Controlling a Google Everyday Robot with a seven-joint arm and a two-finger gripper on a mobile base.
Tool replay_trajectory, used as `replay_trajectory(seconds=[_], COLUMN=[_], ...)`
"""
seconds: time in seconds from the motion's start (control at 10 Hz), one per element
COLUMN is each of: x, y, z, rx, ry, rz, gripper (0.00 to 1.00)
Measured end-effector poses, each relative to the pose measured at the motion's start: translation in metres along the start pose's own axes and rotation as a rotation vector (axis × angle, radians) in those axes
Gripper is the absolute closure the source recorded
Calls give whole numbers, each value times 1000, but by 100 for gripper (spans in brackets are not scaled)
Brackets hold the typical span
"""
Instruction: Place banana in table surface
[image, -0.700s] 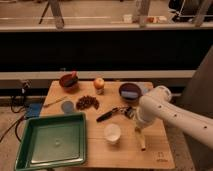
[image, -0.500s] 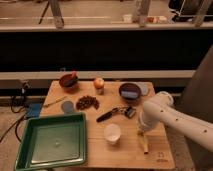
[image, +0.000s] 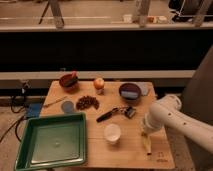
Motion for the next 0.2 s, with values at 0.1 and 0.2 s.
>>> replay_trajectory(seconds=[0.1, 0.2], x=[1, 2], y=[-3, -7], z=[-2, -2], rx=[16, 37], ry=[5, 13], rz=[0, -3], gripper=[21, 20])
